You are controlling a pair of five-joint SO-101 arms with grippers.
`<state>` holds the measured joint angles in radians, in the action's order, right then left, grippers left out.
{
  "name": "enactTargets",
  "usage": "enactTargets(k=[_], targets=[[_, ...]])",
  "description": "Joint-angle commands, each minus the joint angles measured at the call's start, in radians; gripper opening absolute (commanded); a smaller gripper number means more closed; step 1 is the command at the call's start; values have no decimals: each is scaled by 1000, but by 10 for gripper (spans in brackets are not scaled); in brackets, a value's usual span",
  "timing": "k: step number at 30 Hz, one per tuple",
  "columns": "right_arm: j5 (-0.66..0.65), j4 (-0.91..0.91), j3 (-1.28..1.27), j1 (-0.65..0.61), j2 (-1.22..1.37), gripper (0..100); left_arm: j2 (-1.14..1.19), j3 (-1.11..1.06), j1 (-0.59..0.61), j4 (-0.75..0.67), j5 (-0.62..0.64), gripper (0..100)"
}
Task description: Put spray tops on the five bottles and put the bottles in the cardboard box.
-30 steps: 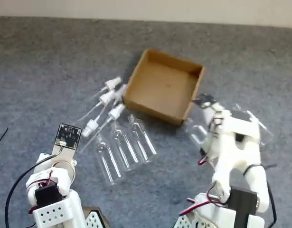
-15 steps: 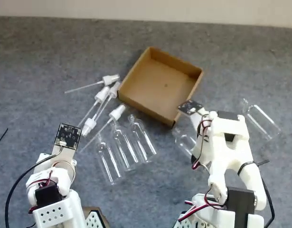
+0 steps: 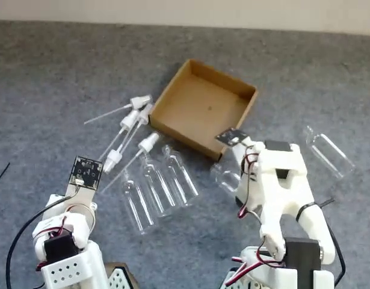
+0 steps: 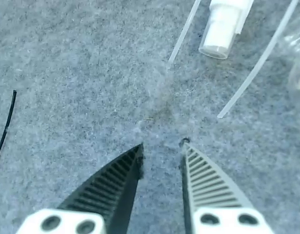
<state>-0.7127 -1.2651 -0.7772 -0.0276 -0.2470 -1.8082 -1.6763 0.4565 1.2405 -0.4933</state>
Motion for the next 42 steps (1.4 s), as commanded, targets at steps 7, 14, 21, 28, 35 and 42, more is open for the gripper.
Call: enactTargets(k=[7, 14, 21, 28, 35, 42], targets=[[371, -148, 444, -101, -2, 336, -1, -19, 12, -15, -8, 120], [635, -147, 656, -159, 47, 335, -1, -19, 12, -15, -8, 120], [756, -154, 905, -156, 420, 335, -1, -19, 12, -14, -8, 120], [838, -156, 1142, -156, 685, 335, -1, -19, 12, -14, -9, 120], [779, -156, 1187, -61, 779, 204, -1, -19, 12, -14, -9, 120], [468, -157, 1188, 33, 794, 113, -1, -19, 12, -14, -9, 120]])
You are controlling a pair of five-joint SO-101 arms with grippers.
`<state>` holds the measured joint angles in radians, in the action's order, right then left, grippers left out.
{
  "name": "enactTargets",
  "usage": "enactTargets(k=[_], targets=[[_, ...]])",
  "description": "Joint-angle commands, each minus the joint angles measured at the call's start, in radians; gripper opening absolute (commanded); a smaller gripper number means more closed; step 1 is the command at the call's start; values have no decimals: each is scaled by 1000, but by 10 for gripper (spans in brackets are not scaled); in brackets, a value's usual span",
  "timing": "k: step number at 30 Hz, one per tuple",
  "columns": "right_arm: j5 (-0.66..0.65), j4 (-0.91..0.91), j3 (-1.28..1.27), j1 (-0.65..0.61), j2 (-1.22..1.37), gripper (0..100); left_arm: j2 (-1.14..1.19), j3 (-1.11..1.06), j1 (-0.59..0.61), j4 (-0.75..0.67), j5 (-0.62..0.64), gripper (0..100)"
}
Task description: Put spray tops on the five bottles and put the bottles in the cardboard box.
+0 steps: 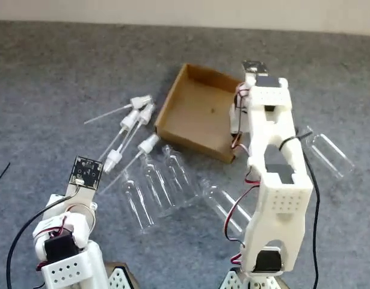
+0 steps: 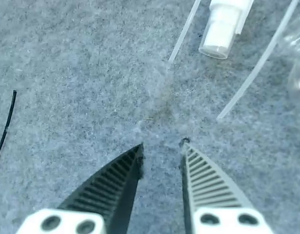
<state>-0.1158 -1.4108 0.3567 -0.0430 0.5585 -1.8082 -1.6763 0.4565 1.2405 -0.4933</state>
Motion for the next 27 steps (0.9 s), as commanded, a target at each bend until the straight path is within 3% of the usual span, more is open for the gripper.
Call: enactTargets(k=[1, 9, 13, 15, 20, 23, 27], targets=[[-167, -12, 54, 61, -12, 100, -1, -19, 12, -14, -9, 120], [-505, -12, 54, 113, -18, 70, -1, -19, 12, -14, -9, 120], [-559, -12, 54, 113, -19, 72, -1, -19, 12, -14, -9, 120], [-559, -12, 59, 113, -25, 109, -1, -19, 12, -14, -9, 120], [-562, -145, 160, 113, -74, 308, -1, -19, 12, -14, -9, 120], [-617, -257, 275, 116, -97, 321, -1, -19, 12, -14, -9, 120], [-816, -335, 418, 214, -96, 321, -1, -19, 12, -14, -9, 120]])
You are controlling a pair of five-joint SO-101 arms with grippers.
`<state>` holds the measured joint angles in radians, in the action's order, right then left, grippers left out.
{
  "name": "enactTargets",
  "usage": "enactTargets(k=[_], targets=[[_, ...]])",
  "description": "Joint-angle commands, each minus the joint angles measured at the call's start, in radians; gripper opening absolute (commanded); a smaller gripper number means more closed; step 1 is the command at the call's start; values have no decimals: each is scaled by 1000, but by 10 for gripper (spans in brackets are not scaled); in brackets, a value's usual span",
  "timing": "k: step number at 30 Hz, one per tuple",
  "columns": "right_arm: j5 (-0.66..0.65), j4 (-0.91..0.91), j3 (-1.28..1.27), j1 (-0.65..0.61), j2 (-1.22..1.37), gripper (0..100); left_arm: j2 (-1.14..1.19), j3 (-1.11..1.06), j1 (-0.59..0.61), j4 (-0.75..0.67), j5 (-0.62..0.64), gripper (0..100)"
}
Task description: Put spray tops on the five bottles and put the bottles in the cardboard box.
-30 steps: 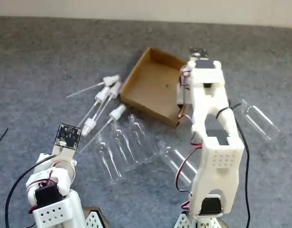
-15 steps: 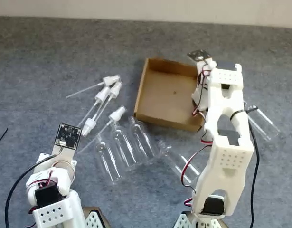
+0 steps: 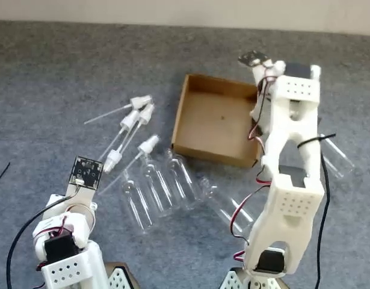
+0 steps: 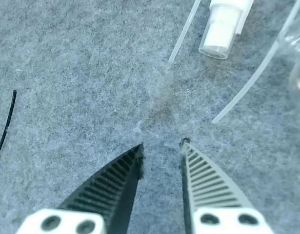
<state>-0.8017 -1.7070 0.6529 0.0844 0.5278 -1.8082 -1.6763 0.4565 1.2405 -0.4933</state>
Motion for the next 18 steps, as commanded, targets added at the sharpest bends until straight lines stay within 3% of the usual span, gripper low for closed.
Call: enactTargets(k=[1, 7, 18], targets=[[-184, -38, 137, 130, -61, 321, -1, -19, 12, -14, -9, 120], [-414, -38, 145, 325, 38, 321, -1, -19, 12, -14, -9, 120], [-433, 25, 147, 351, 199, 321, -1, -19, 12, -14, -9, 120]])
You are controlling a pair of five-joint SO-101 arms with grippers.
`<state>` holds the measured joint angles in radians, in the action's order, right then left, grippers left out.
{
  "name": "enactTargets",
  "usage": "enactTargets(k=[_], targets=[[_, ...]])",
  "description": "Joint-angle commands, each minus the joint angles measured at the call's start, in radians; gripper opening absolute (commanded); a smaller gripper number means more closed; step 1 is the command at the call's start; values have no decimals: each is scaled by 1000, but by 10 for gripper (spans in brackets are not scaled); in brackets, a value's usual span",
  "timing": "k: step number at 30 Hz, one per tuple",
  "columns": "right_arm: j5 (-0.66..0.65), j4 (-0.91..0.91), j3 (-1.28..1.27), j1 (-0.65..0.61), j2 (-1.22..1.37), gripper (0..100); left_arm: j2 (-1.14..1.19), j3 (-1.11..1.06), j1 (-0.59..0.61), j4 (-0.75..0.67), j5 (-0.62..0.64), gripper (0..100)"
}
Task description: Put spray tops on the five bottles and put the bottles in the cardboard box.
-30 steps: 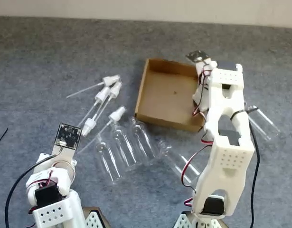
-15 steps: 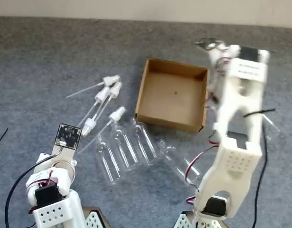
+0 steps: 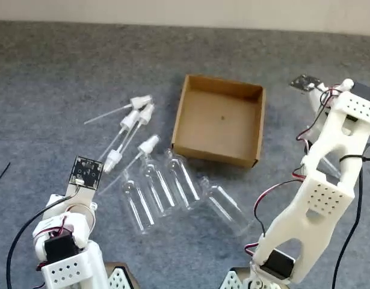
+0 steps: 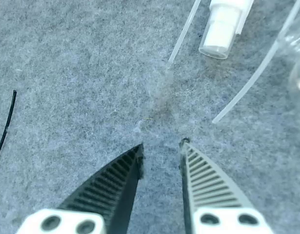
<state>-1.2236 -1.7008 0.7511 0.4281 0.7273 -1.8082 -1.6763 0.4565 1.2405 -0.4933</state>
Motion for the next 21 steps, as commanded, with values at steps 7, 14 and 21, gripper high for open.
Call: enactTargets(k=[7, 14, 21], targets=[[0, 90, 48, 10, 70, 290, -1, -19, 12, -14, -8, 120], [124, 90, 48, -5, 79, 124, -1, -19, 12, -14, -8, 120], [324, 82, 48, -7, 76, 6, -5, -19, 12, -18, -8, 122]])
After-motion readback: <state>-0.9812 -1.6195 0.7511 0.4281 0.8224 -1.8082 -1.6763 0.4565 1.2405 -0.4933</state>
